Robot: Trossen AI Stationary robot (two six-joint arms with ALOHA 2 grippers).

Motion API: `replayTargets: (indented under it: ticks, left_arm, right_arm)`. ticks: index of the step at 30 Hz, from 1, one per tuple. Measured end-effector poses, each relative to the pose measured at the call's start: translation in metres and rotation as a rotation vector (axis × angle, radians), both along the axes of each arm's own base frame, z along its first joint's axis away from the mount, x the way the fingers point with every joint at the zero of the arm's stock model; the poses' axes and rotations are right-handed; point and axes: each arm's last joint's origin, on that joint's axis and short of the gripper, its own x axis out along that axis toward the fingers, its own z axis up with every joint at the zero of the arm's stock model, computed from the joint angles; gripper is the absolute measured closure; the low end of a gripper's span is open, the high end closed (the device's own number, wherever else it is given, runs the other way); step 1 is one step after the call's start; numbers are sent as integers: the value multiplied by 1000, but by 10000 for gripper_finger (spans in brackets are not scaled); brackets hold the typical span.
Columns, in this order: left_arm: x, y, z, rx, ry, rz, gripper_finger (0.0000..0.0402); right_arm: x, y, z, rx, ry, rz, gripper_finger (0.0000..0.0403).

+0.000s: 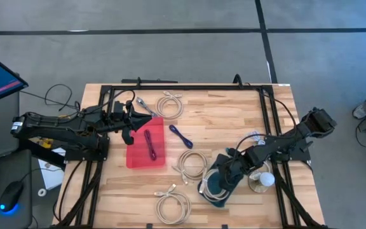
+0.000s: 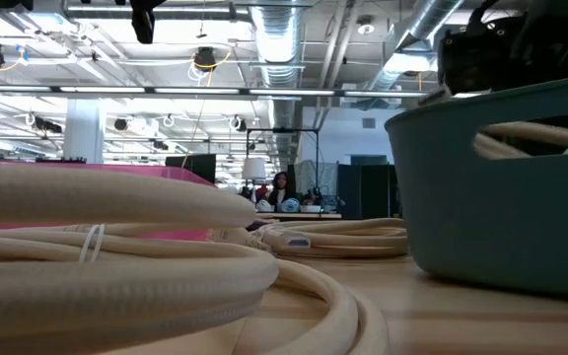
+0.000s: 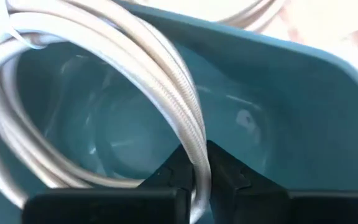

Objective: Pick & Place USB Port
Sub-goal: Put the white HDMI cable into the blue bin

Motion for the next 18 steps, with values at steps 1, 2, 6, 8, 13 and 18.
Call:
replayTargets:
  ticks: [1, 2, 6, 8, 13, 18]
  left_arm:
    - [0, 0, 0, 0, 0, 0, 371]
    - [0, 0, 0, 0, 1, 0, 371]
    - [0, 0, -1, 0, 9, 0, 371]
    - [0, 0, -1, 0, 12, 0, 371]
    - [0, 0, -1, 0, 13, 0, 371]
    - [0, 0, -2, 0, 16, 0, 371]
  right_arm:
    - [0, 1, 0, 19, 6, 8, 362]
    - [0, 1, 0, 35, 12, 15, 352]
    - [0, 4, 1, 91, 19, 42, 315]
    - [1, 6, 3, 129, 33, 67, 299]
    - [7, 10, 16, 232, 40, 131, 276]
    - [13, 13, 36, 213, 22, 185, 279]
